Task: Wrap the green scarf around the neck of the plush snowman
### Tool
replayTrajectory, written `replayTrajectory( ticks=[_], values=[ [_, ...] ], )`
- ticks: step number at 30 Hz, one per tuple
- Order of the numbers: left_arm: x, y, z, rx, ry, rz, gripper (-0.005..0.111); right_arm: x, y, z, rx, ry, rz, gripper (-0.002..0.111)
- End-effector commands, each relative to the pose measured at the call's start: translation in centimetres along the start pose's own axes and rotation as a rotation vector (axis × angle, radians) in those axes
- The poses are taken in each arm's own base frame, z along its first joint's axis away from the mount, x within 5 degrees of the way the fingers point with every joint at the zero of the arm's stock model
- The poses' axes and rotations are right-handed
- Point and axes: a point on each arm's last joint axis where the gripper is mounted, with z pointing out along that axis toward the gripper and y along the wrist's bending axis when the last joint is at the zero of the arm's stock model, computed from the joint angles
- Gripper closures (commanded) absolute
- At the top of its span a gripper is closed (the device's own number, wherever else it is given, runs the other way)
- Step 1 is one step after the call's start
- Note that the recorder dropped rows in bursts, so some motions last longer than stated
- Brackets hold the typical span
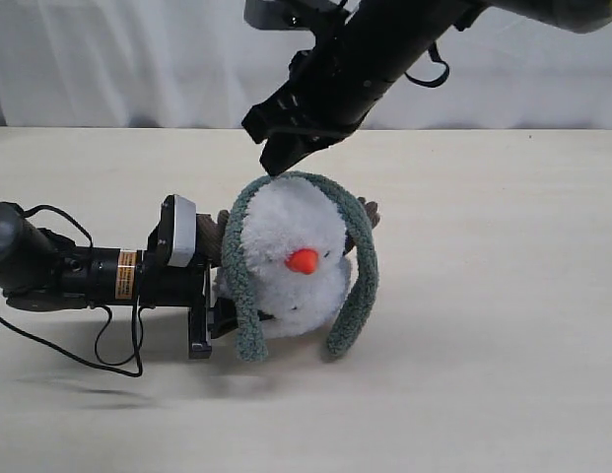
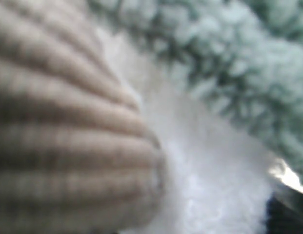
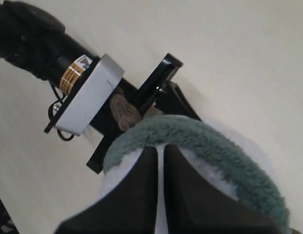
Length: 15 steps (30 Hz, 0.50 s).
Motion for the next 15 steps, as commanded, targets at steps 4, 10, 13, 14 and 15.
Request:
replayTrajectory(
  ticks=[4, 10, 13, 14, 15],
  values=[
    [-0.2, 0.2, 0.1, -0.013, -0.018, -0.012, 0.107, -1.3, 1.6, 3.4, 0.118, 0.058, -0.075, 0.104],
    [-0.2, 0.1, 0.1, -0.005, -0.017, -0.009, 0.107, -1.7, 2.4, 5.4, 0.202, 0.166, -0.112, 0.104],
    [-0.2, 0.1, 0.1, -0.005, -0.017, -0.009, 0.107, -1.7, 1.4, 6.2, 0.26, 0.199, -0.089, 0.104],
    [-0.2, 0.1, 0.1, -0.005, -0.017, -0.009, 0.107, -1.6, 1.0, 6.5, 0.287, 0.209, -0.084, 0.104],
    [-0.2, 0.1, 0.1, -0.005, -0.017, -0.009, 0.107, -1.5, 0.6, 6.8, 0.322, 0.222, -0.084, 0.104]
  ],
)
